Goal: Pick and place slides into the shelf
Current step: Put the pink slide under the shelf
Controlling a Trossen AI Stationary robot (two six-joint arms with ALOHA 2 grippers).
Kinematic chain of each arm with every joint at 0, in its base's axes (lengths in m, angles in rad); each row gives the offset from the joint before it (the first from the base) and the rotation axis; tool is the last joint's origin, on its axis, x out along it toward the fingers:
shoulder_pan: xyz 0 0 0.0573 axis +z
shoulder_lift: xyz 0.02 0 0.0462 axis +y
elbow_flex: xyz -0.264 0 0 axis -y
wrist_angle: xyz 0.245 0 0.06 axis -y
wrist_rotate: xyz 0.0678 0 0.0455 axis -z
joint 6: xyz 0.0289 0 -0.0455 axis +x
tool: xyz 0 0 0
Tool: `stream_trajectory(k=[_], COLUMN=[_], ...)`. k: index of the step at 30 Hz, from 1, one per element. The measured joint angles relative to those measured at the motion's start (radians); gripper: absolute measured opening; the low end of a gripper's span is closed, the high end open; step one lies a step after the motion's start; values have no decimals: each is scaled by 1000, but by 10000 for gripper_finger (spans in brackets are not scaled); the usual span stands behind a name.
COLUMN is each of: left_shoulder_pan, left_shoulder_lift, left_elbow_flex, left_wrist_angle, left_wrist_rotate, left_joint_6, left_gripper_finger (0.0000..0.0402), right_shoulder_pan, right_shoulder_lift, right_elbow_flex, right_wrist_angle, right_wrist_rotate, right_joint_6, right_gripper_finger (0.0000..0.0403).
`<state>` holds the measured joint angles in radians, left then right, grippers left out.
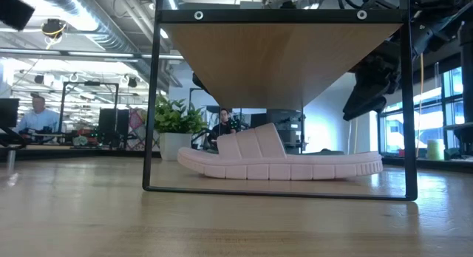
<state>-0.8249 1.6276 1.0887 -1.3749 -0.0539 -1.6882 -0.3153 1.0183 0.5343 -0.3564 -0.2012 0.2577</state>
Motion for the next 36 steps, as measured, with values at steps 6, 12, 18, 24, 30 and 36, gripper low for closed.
stream_trajectory(k=[6,12,18,24,30,36], left_shoulder_pan=[0,0,0,0,0,0], left_shoulder_lift=[71,98,99,99,99,99], left_elbow_flex=[-40,-50,-50,-50,-50,-72], left_wrist_angle=[1,7,8,27,32,33], left_wrist_rotate=[90,95,73,65,71,76], left_joint_6=[45,44,42,0,19,-18], left_gripper_finger=[229,229,229,229,228,192], right_shoulder_pan=[0,0,0,0,0,0], right_shoulder_lift=[0,0,0,0,0,0], right_elbow_flex=[0,0,0,0,0,0], right_wrist_angle=[7,8,10,32,33,33], right_wrist_rotate=[0,0,0,0,-1,-1], right_joint_6=[1,19,23,23,23,23], right_gripper_finger=[130,130,130,130,130,130])
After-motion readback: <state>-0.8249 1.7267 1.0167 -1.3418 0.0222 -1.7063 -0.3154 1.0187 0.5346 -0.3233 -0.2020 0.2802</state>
